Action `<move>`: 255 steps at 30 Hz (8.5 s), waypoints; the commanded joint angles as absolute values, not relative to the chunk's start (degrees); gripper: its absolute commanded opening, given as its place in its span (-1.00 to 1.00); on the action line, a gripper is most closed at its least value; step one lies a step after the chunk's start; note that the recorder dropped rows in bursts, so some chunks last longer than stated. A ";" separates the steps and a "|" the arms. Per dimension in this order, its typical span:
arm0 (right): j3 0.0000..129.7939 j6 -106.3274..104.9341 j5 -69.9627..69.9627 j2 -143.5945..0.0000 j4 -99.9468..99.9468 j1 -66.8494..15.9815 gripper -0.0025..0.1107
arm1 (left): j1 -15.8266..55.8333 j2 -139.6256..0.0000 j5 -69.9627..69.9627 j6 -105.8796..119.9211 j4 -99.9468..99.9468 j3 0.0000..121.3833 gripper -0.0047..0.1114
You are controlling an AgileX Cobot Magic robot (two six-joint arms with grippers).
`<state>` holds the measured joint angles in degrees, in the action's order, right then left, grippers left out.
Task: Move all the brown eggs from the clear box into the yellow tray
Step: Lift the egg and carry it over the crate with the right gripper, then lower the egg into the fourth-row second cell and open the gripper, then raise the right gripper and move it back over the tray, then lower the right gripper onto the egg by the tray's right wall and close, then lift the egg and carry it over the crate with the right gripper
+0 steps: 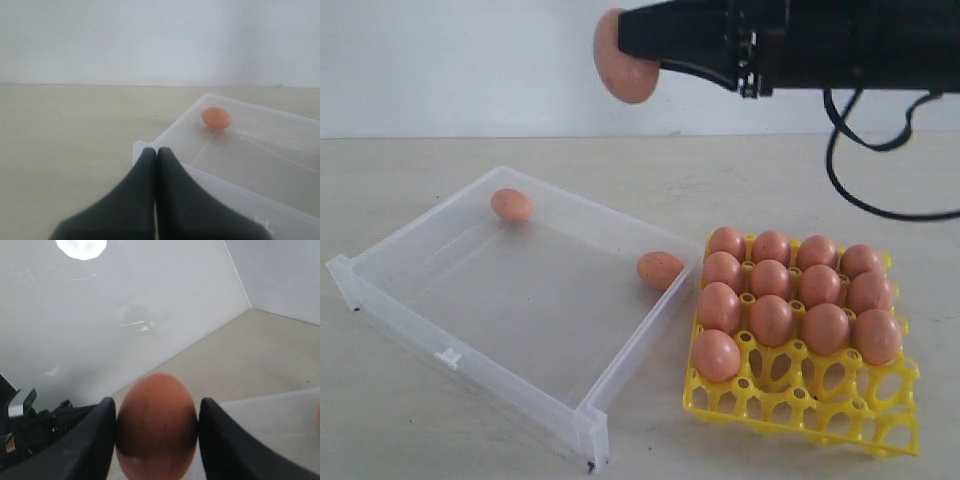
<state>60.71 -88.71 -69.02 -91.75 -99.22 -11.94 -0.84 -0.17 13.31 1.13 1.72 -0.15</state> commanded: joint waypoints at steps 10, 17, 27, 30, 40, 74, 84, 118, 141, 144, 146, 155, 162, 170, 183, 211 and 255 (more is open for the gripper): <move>23.93 -105.48 -69.96 -84.75 -99.79 7.98 -0.96 | -0.59 0.00 13.31 1.16 2.03 0.00 -0.99; 23.81 -115.78 -62.33 -84.75 -92.01 7.98 -0.96 | -0.59 0.00 13.31 1.16 2.03 0.00 -0.99; 24.17 -121.68 -48.62 -84.75 -91.90 0.16 -0.96 | -0.59 0.00 13.31 1.16 2.03 0.00 -0.99; 24.32 -121.68 -42.91 -84.75 -92.55 -3.42 -0.96 | -0.59 0.00 13.31 1.16 2.03 0.00 -0.99; 26.24 -121.68 -39.22 -84.75 -92.66 -6.28 -0.96 | -0.59 0.00 13.31 1.16 2.03 0.00 -0.99; 27.60 -121.68 -43.23 -91.08 -97.38 -6.53 -0.03 | -0.59 0.00 13.31 1.16 2.03 0.00 -0.99; 28.52 -121.68 -46.50 -87.64 -99.19 -6.53 -0.03 | -0.59 0.00 13.31 1.16 2.03 0.00 -0.99; 77.30 -121.81 33.30 -106.93 -93.01 -55.06 -0.96 | -0.59 0.00 13.31 1.16 2.03 0.00 -0.99; 91.40 -119.82 -22.76 -107.07 -99.95 -49.59 -0.96 | -0.59 0.00 13.31 1.16 2.03 0.00 -0.99; 92.63 -115.75 -37.58 -107.61 -99.95 -49.15 -0.96 | -0.59 0.00 13.31 1.16 2.03 0.00 -0.99; 93.21 -108.79 -43.38 -108.12 -99.95 -49.15 -0.96 | -0.59 0.00 13.31 1.16 2.03 0.00 -0.99; 93.32 -43.25 -61.58 -108.66 -13.19 -51.66 -0.96 | -0.59 0.00 13.31 1.16 2.03 0.00 -0.99; 93.32 -4.13 -62.34 -110.23 25.58 -50.99 -0.96 | -0.59 0.00 13.31 1.16 2.03 0.00 -0.99; 93.32 -7.78 -62.19 -118.95 23.92 -50.26 -0.02 | -0.59 0.00 13.31 1.16 2.03 0.00 -0.99; 93.32 1.24 -55.68 -124.01 29.15 -50.26 -0.05 | -0.59 0.00 13.31 1.16 2.03 0.00 -0.99; 93.32 9.00 -53.65 -129.20 37.54 -49.65 0.33 | -0.59 0.00 13.31 1.16 2.03 0.00 -0.99; 93.32 2.84 -39.90 -120.62 9.74 -48.45 -0.96 | -0.59 0.00 13.31 1.16 2.03 0.00 -0.99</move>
<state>93.35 3.39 -46.48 -125.29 13.85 -48.45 -0.84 -0.17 13.31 1.13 1.72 -0.15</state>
